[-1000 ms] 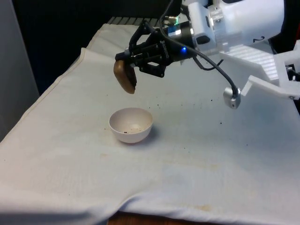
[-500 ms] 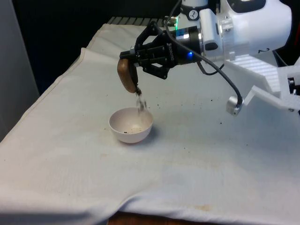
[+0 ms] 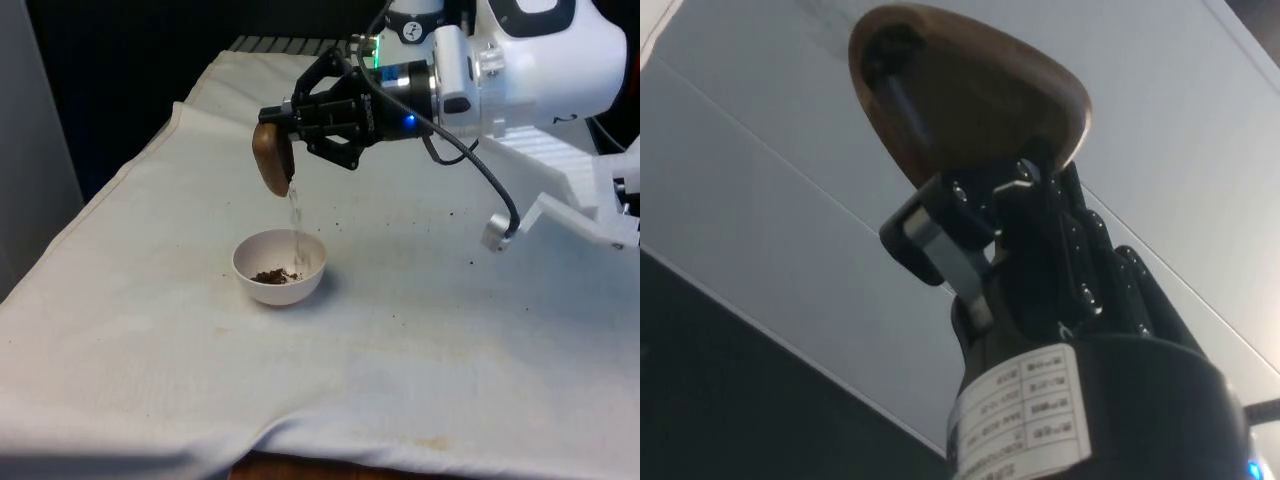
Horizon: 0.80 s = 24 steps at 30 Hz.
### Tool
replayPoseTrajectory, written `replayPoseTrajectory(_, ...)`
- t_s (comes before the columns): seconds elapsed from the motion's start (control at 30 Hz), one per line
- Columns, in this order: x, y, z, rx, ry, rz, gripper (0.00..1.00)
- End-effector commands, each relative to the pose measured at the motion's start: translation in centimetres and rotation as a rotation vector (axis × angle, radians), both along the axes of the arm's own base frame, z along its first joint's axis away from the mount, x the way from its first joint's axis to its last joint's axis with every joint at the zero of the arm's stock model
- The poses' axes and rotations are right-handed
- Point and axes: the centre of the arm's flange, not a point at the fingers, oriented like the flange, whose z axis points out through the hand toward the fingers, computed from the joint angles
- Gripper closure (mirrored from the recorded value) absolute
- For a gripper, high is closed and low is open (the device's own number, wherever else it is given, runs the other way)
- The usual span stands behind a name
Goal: Pour the coffee beans from the cup into the bowl.
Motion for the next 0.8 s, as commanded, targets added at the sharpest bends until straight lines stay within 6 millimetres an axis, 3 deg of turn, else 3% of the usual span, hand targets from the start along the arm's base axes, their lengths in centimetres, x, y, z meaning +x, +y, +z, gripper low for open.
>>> replayPoseTrajectory(0.0,0.07,0.16,-0.18,-0.005,0.001,-0.002,1.0)
replayPoseTrajectory(0.77,0.13,-0.28,-0.84,-0.085,0.006,0.01,1.0)
